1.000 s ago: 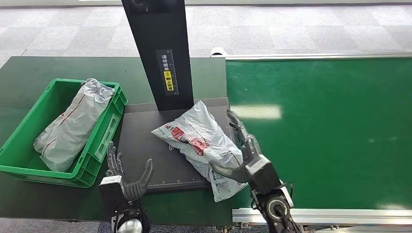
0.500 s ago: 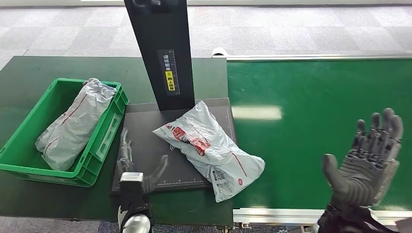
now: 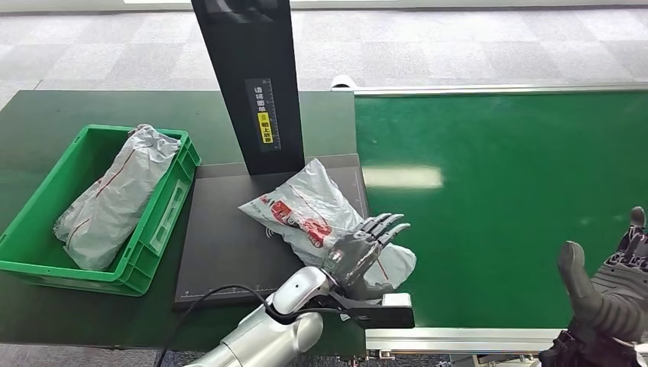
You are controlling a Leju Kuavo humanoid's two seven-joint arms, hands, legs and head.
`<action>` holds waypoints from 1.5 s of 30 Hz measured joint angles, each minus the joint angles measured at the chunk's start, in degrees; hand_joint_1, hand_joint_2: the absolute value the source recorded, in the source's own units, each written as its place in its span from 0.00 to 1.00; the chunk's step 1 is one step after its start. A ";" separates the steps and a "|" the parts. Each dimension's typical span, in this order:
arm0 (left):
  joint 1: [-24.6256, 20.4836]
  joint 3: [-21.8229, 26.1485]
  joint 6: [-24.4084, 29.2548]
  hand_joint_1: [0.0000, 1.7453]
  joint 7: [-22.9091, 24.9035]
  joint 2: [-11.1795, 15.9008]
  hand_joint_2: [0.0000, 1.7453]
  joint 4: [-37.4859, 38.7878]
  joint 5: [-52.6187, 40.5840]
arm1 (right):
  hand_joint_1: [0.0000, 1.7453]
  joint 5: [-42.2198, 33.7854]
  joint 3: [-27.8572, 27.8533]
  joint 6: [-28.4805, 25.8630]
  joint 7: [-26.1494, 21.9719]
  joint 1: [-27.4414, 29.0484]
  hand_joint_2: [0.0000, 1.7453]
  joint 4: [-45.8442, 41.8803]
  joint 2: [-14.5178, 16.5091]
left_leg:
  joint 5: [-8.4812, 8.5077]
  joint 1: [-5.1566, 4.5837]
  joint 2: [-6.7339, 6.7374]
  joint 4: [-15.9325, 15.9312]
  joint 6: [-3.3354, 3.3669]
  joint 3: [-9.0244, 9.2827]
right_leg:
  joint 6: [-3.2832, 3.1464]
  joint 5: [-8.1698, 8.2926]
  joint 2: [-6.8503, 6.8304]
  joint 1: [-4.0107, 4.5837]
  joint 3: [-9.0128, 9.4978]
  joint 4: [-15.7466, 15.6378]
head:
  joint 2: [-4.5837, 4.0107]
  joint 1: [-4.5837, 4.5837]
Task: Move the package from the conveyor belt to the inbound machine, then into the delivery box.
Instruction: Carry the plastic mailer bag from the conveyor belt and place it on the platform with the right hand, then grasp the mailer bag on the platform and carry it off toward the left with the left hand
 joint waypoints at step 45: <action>-0.42 16.87 9.18 1.00 2.80 4.35 1.00 -25.61 4.12 | 0.00 -0.01 1.57 -3.02 2.02 -5.50 1.00 6.08 -0.12 | 0.01 0.01 0.01 -0.01 0.00 -0.05 | 0.00 0.00 0.01 0.01 -0.04 0.02 | 0.00 0.02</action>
